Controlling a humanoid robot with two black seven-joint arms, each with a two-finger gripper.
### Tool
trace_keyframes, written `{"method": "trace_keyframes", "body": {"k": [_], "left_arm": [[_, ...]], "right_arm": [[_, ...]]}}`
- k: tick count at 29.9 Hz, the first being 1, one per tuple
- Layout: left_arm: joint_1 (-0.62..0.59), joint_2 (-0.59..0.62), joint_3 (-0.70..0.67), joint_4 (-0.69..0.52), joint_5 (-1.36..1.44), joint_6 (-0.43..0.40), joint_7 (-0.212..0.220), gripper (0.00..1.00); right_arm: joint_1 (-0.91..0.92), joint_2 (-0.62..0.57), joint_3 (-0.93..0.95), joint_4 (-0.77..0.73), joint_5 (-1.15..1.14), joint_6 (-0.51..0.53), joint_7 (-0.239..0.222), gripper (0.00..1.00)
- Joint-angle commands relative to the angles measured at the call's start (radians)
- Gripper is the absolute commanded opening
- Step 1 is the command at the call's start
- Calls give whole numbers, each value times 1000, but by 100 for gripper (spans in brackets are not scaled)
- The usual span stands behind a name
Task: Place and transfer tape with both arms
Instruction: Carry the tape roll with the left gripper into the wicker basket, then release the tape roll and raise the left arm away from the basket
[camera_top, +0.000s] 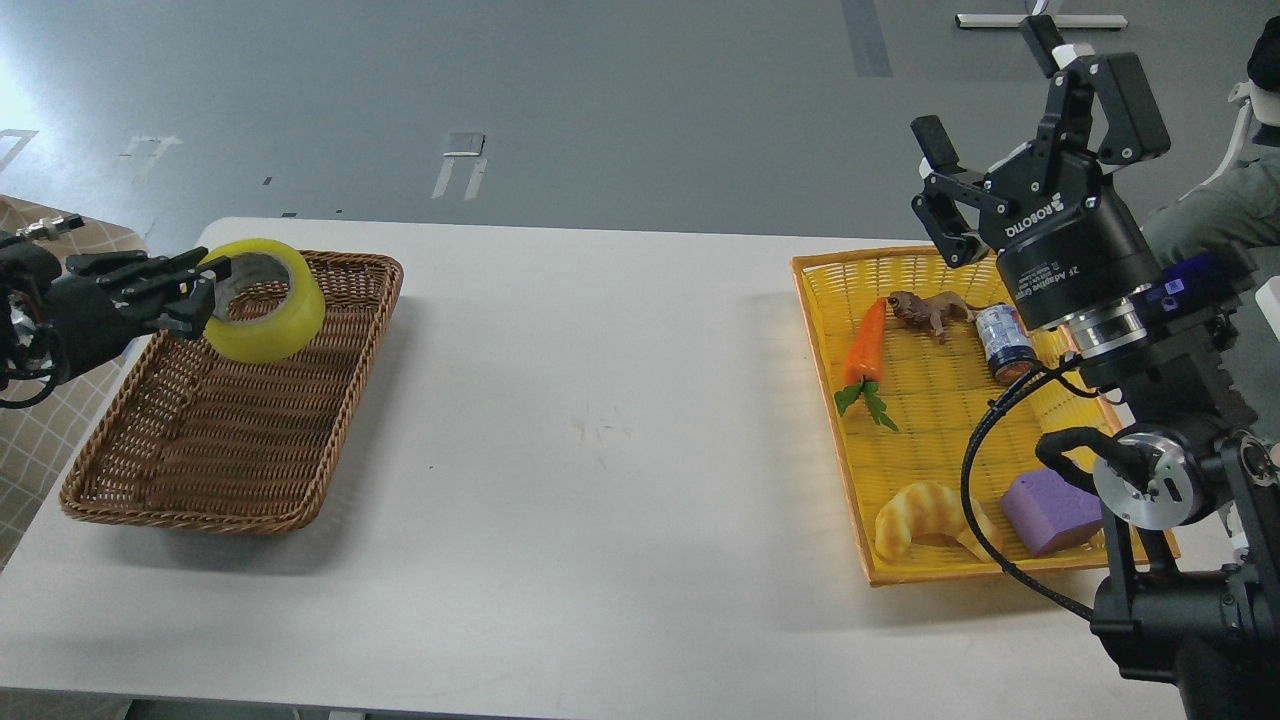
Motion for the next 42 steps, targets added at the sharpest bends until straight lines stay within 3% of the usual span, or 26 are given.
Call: {"method": "trace_keyframes", "body": {"k": [1, 18, 20, 24, 26, 29, 37, 42], "left_arm": [[18, -30, 2, 67, -27, 9, 0, 20], [82, -61, 20, 110, -56, 33, 0, 24], [82, -70, 23, 116, -64, 38, 0, 30], [84, -79, 23, 122, -67, 43, 0, 54], [85, -78, 23, 122, -65, 43, 0, 58], [85, -78, 23, 122, -68, 43, 0, 82], [81, -78, 20, 122, -125, 58, 0, 96], [49, -82, 15, 118, -318, 72, 0, 98]], "right_arm": [[-1, -1, -1, 1, 0, 0, -4, 100], [-1, 1, -27, 6, 0, 0, -7, 100], [-2, 1, -27, 6, 0, 0, -7, 100], [-16, 1, -27, 9, 0, 0, -7, 100], [-18, 1, -27, 11, 2, 0, -7, 100], [-19, 1, -27, 11, 2, 0, -7, 100], [-25, 1, -29, 12, 2, 0, -7, 100], [-24, -7, -27, 9, 0, 0, -7, 100]]}}
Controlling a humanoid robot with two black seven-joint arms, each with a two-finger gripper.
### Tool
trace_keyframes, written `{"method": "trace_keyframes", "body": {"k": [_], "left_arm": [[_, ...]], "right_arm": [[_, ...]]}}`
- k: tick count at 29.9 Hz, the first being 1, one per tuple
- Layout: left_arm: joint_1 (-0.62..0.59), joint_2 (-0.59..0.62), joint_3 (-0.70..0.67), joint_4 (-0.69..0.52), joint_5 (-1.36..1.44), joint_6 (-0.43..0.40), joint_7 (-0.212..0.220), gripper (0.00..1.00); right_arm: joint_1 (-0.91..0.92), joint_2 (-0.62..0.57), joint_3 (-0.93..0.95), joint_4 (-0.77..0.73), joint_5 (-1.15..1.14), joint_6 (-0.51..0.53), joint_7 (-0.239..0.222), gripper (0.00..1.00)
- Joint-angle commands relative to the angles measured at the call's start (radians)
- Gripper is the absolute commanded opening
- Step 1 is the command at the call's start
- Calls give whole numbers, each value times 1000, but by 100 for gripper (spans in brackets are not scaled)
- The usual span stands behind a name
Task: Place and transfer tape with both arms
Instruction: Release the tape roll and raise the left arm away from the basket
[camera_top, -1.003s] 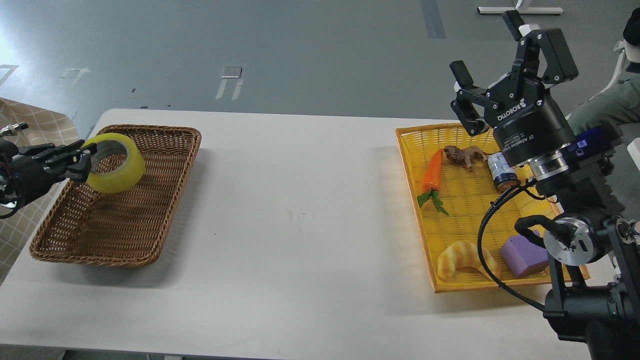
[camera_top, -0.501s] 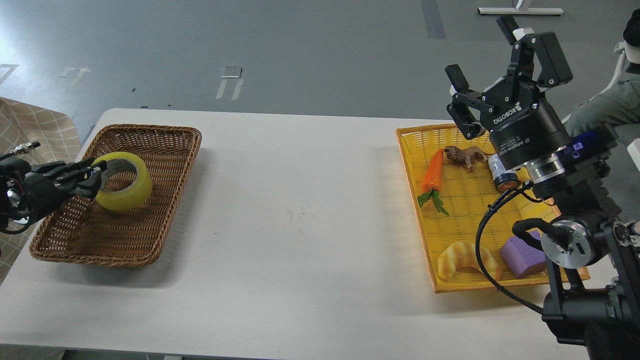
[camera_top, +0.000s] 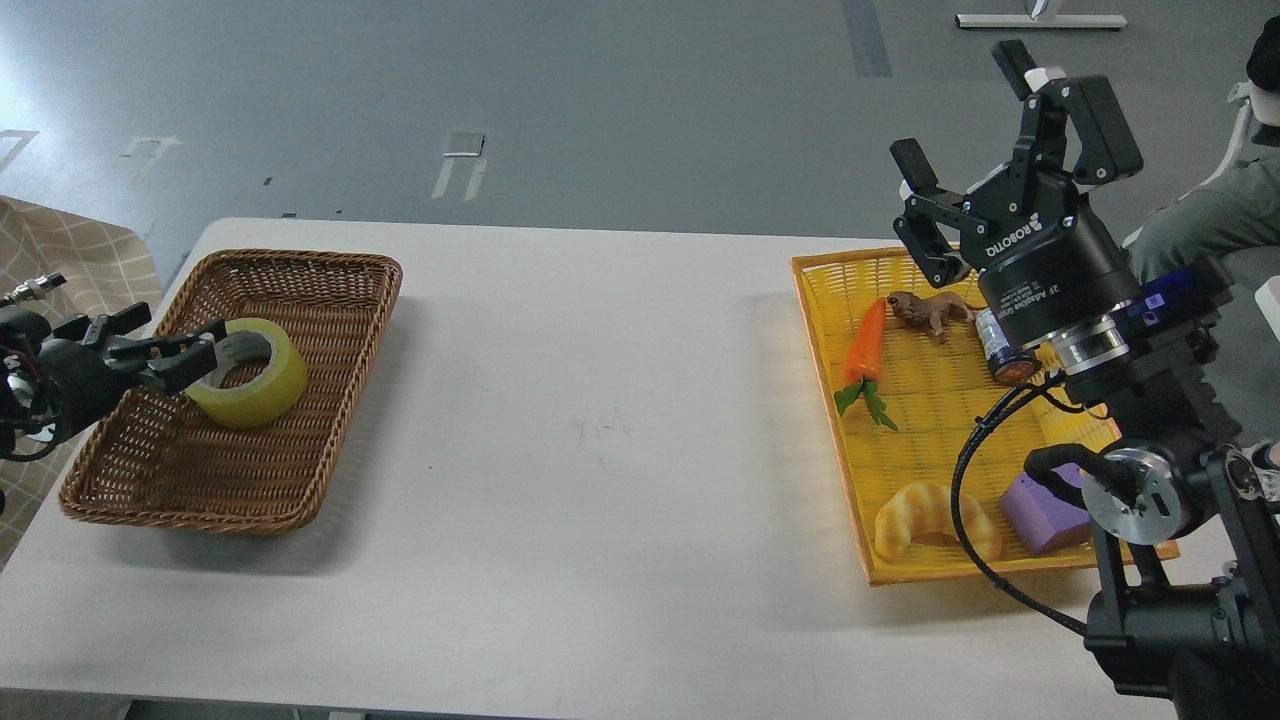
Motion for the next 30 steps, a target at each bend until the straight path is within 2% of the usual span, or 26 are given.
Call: {"method": "trace_keyframes", "body": {"k": [1, 5, 8, 9, 12, 14, 16, 18, 20, 22, 26, 29, 30], "left_arm": [[-61, -27, -1, -14, -136, 3, 0, 98], [-203, -130, 1, -14, -170, 3, 0, 98], [-282, -231, 1, 1, -173, 0, 0, 98], [-282, -231, 1, 2, -173, 0, 0, 98], [-385, -387, -5, 2, -197, -2, 0, 98], [-440, -501, -7, -5, -295, -6, 0, 98], [-466, -533, -8, -12, -378, -6, 0, 98], [-501, -564, -10, -31, -522, -6, 22, 98], [-512, -595, -16, -122, -718, -6, 32, 98], [-508, -596, -25, -193, -801, -6, 32, 98], [-434, -619, -177, -380, -912, -12, 30, 98], [-373, -647, -272, -472, -918, -63, 33, 98], [-347, -650, -297, -513, -920, -104, 33, 98]], "right_arm": [[3, -7, 1, -3, -1, 0, 0, 100], [8, -18, 1, -3, -1, 2, 0, 100], [5, -24, -1, -6, -3, 2, 0, 100], [5, -24, -1, -6, -3, 2, 0, 100], [5, -26, -1, -6, -30, 2, 0, 100], [6, -26, -1, -6, -73, 2, 0, 100], [8, -26, -1, -6, -83, 2, 0, 100], [12, -26, -1, -6, -86, 3, 0, 100], [17, -27, 2, -6, -86, 3, 0, 100], [20, -35, 4, -8, -86, 5, 0, 100], [58, -64, 2, -8, -87, 5, 2, 100], [106, -72, 2, -15, -98, 3, 0, 100], [136, -80, 1, -22, -119, 2, -1, 100]]}}
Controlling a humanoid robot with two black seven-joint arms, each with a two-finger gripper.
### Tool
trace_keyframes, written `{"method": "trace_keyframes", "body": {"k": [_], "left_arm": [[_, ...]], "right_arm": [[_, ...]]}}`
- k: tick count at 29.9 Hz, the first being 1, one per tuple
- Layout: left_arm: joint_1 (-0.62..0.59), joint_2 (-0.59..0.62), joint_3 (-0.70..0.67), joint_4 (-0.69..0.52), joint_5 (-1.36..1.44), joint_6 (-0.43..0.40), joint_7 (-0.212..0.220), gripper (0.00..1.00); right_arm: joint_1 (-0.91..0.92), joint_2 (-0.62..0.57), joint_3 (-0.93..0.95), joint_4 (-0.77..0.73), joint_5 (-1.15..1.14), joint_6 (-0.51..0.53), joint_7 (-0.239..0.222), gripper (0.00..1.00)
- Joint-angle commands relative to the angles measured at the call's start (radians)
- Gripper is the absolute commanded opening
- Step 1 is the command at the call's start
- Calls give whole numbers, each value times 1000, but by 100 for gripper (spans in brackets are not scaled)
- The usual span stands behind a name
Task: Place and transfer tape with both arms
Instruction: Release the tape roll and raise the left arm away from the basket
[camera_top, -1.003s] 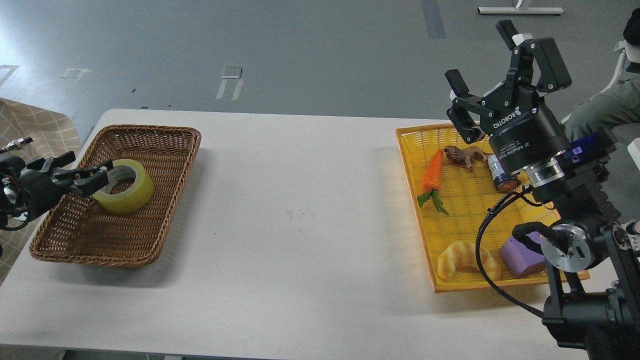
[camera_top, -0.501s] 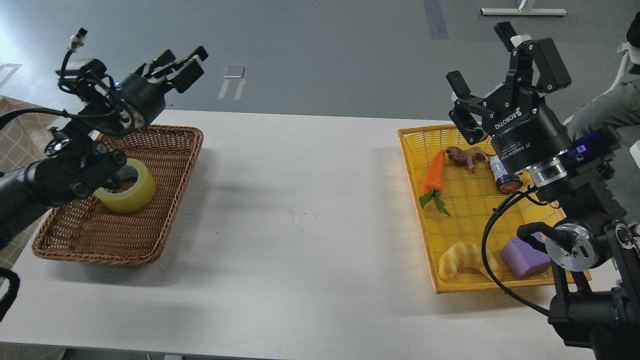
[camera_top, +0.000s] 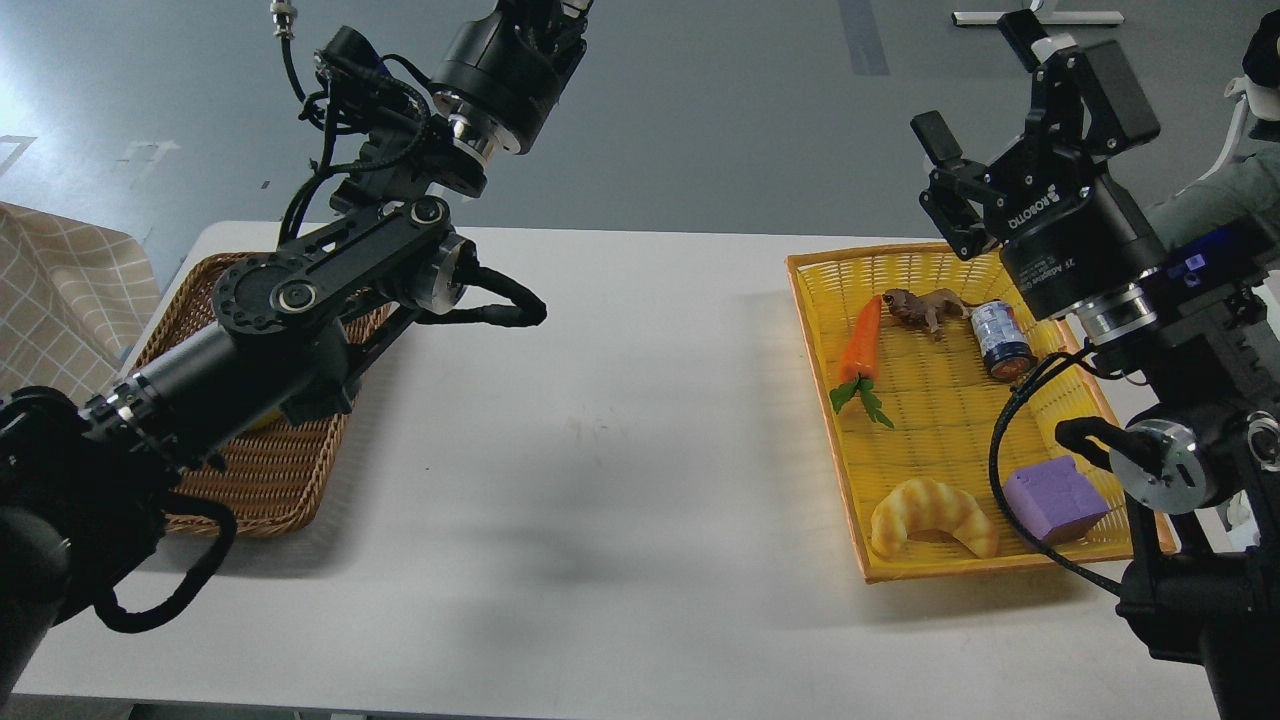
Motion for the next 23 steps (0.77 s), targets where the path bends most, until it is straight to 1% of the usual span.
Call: {"method": "trace_keyframes", "body": {"k": [1, 5, 7, 8, 9, 12, 14, 18, 23], "left_arm": [[83, -15, -86, -106, -8, -102, 3, 98], [112, -17, -127, -111, -11, -186, 3, 98], [154, -23, -202, -114, -29, -296, 2, 98], [175, -29, -225, -120, -41, -315, 2, 98], [225, -54, -276, -140, -60, -338, 2, 98], [310, -93, -340, -165, -57, -332, 2, 98], [336, -103, -351, -168, -48, -321, 0, 98], [347, -89, -353, -169, -23, -320, 0, 98], [350, -83, -354, -169, -23, -323, -3, 98]], "right_arm": [[76, -20, -3, -22, -56, -3, -4, 100], [142, -1, -12, -51, -85, -9, -16, 100], [194, 27, -36, -68, -84, -12, -21, 100], [205, 33, -44, -70, -84, -12, -21, 100], [222, 53, -58, -81, -84, -18, -21, 100], [241, 87, -70, -113, -84, -27, -21, 100], [250, 87, -69, -130, -84, -41, -19, 100], [251, 87, -64, -124, -77, -41, -9, 100], [242, 87, -78, -119, -77, -37, -8, 100]]}}
